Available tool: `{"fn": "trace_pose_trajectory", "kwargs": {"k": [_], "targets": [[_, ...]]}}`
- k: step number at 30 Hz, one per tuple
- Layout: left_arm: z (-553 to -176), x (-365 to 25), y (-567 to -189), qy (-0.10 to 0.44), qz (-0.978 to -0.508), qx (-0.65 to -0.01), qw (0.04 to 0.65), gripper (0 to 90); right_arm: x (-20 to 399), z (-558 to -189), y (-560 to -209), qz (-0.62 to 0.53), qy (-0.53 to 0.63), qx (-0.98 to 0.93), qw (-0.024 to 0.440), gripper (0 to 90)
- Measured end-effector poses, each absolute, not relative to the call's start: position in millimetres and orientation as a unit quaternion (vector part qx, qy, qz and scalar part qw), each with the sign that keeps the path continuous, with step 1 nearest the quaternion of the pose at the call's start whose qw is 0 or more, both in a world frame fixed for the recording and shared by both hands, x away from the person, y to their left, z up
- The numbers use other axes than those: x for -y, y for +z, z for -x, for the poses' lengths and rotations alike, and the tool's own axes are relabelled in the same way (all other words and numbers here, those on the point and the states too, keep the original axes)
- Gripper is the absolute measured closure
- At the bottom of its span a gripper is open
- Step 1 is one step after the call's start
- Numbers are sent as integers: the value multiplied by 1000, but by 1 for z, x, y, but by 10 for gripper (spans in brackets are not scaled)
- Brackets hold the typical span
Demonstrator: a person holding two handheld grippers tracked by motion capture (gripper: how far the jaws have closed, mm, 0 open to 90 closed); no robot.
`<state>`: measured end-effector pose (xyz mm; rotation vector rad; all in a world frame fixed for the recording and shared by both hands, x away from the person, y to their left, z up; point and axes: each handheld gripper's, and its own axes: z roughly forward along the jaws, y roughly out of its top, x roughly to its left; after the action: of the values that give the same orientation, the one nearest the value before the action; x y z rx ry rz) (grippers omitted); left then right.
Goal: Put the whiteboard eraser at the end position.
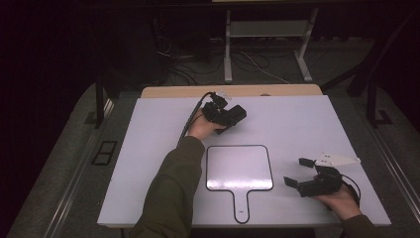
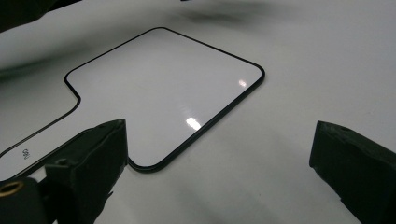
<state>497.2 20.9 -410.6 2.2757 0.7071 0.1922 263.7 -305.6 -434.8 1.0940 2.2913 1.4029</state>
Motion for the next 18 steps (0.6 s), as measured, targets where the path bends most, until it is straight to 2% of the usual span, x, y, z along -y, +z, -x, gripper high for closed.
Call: {"fn": "trace_pose_trajectory", "kwargs": {"k": [2,18], "targets": [[-501,-17,-416,72,-878,-284,379,392,306,-263,-434,-375,482,-783,119,34],[-510,-5,-443,71,-899,-269,337,388,306,-262,-434,-372,481,-785,118,34]]}}
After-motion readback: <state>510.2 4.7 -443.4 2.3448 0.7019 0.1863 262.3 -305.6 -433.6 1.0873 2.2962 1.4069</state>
